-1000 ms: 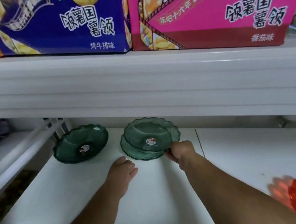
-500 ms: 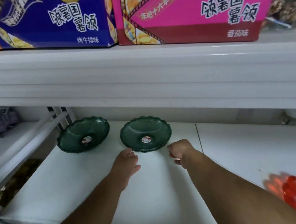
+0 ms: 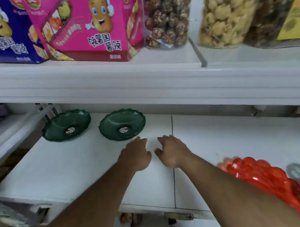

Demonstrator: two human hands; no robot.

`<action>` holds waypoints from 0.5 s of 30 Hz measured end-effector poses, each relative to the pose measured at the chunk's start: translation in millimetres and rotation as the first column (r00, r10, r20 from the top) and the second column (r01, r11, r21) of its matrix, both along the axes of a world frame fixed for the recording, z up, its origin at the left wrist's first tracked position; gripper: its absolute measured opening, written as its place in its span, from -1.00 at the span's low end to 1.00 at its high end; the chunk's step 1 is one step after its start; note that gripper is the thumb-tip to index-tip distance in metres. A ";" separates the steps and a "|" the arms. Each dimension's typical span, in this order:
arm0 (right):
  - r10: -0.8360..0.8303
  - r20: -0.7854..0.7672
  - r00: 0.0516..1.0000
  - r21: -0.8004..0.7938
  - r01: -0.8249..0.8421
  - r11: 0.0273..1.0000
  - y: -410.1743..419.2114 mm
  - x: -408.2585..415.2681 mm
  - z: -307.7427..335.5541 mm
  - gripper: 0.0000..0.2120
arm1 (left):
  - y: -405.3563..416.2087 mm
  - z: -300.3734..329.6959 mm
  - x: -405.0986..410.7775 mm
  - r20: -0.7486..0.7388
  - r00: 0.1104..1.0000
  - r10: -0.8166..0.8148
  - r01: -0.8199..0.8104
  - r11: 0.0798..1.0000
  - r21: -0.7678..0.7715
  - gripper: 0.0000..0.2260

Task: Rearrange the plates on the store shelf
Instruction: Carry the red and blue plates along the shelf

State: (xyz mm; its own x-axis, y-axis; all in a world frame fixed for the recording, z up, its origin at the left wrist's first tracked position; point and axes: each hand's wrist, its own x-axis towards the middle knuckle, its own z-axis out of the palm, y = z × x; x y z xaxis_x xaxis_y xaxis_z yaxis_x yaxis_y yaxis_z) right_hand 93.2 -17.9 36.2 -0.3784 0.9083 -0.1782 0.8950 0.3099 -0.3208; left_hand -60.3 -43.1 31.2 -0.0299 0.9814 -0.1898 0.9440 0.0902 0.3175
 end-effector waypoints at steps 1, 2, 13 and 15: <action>0.014 0.055 0.998 0.032 -0.016 0.999 -3.5 11.3 -1.5 -0.45 | -2.4 2.5 11.7 -0.028 1.000 -0.011 0.011 1.000 -0.004 -0.43; 0.021 0.094 0.995 0.057 -0.026 0.998 -7.6 22.6 -2.7 -0.43 | -4.4 4.2 22.7 -0.054 0.998 -0.021 0.021 1.000 -0.003 -0.43; -0.175 0.180 0.968 0.122 0.155 0.980 -68.7 113.7 10.1 -0.35 | -29.5 17.4 112.1 -0.150 0.964 -0.221 0.230 0.972 0.047 -0.46; -0.228 0.182 0.957 0.111 0.210 0.971 -81.8 126.2 12.2 -0.35 | -32.6 15.5 122.5 -0.127 0.957 -0.259 0.265 0.964 0.032 -0.46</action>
State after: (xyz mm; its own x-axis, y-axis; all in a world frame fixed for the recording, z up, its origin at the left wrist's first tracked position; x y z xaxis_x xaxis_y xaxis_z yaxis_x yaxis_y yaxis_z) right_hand 219.5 -99.7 48.4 -0.1352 0.9806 -0.1421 0.9861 0.1191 -0.1159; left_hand 62.2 -75.7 46.6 0.2096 0.9658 -0.1528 0.9640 -0.1780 0.1974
